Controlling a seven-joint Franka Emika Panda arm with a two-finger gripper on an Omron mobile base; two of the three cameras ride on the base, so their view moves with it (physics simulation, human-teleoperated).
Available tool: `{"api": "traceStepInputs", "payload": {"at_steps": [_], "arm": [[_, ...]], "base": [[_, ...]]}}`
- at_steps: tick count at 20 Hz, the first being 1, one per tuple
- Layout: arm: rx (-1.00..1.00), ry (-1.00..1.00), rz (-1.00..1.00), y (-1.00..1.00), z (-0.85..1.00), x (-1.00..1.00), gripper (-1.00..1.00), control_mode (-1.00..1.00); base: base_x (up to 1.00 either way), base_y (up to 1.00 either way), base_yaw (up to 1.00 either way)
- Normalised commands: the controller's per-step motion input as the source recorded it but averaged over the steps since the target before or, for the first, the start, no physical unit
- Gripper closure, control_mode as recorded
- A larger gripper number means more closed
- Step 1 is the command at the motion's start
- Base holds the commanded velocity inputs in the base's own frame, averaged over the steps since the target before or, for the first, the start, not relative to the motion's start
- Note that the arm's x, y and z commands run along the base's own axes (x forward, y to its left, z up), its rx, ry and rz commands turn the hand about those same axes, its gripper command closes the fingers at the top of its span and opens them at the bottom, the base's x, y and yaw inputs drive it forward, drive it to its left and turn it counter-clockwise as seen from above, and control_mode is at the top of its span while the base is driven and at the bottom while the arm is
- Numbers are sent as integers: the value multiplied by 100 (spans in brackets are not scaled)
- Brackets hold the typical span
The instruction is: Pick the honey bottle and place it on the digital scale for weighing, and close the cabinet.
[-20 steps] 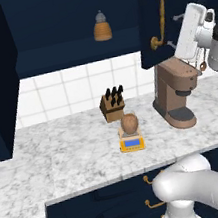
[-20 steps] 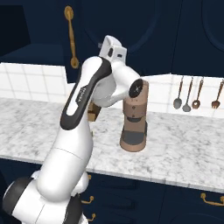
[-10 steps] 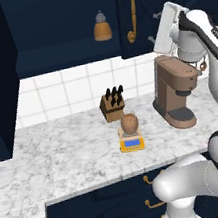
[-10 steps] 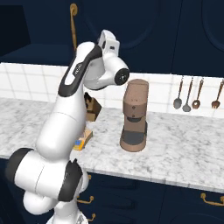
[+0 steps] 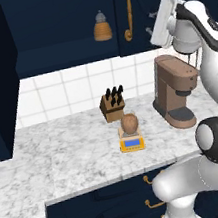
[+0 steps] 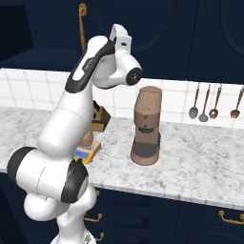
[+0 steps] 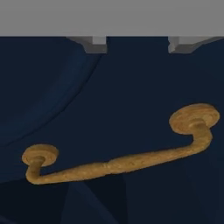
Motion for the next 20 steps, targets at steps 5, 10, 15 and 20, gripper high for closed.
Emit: {"api": "traceStepInputs", "payload": {"at_steps": [5, 10, 15, 20], "arm": [[4, -40, -2, -1, -9, -100, -100, -100], [4, -5, 0, -10, 27, -100, -100, -100], [0, 0, 0, -4, 26, -100, -100, -100], [0, -2, 2, 11, 3, -100, -100, -100]], "base": [[0, 0, 0], [0, 0, 0], [0, 0, 0], [0, 0, 0]]}}
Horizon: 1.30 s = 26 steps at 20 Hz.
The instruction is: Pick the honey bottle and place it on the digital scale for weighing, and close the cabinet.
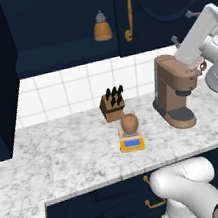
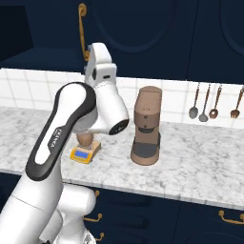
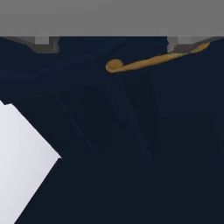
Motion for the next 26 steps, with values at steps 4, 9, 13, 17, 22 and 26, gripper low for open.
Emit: {"api": "traceStepInputs", "payload": {"at_steps": [4, 9, 13, 17, 22, 26], "arm": [[4, -20, -1, 32, -10, -100, -100, -100], [0, -3, -1, 35, -31, -100, -100, -100], [-4, -5, 1, 47, -22, -100, -100, -100], [-1, 0, 2, 68, -19, -93, -100, -100], [0, 0, 0, 100, -27, -36, -100, -100], [0, 0, 0, 100, -32, -48, -100, -100]], "base": [[0, 0, 0], [0, 0, 0], [0, 0, 0], [0, 0, 0], [0, 0, 0], [0, 0, 0]]}}
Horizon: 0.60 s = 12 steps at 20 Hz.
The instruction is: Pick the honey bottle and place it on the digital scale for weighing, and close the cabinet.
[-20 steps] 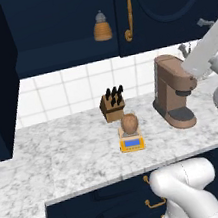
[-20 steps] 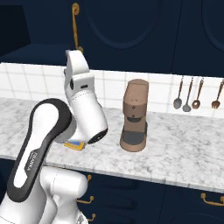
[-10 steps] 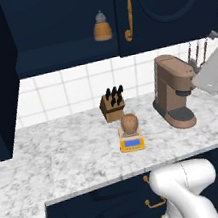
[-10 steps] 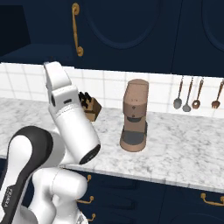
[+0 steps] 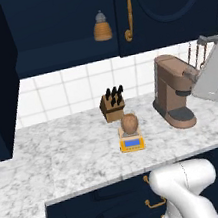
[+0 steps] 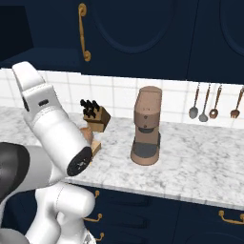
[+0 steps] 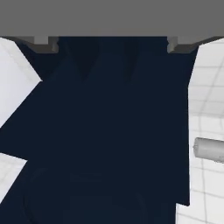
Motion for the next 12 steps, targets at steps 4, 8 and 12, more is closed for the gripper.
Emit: {"api": "traceStepInputs", "payload": {"at_steps": [4, 8, 12], "arm": [[0, -4, 0, 100, -27, -51, -100, -100], [3, -5, -3, 100, -29, -63, -100, -100], [13, -3, -1, 100, -29, -69, -100, -100]], "base": [[0, 0, 0], [0, 0, 0], [0, 0, 0]]}}
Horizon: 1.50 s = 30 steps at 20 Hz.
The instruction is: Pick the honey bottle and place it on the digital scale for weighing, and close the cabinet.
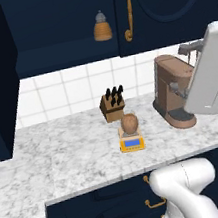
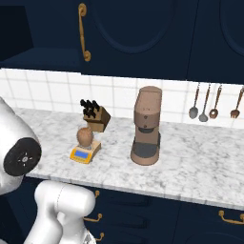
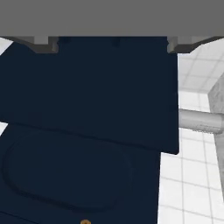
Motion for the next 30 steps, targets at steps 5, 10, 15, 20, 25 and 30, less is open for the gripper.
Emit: {"api": "traceStepInputs", "payload": {"at_steps": [5, 10, 15, 20, 25, 30], "arm": [[19, -10, 0, 99, -31, -91, -100, -100], [25, -15, -1, 100, -46, -87, -100, -100], [15, -15, -12, 100, -65, -60, -100, -100], [12, -11, -20, 100, -70, -35, -100, -100], [6, -2, -17, 100, -69, -7, -100, -100], [5, 0, -12, 100, -67, 13, -100, -100]], "base": [[0, 0, 0], [0, 0, 0], [0, 0, 0], [0, 0, 0], [0, 0, 0], [0, 0, 0]]}}
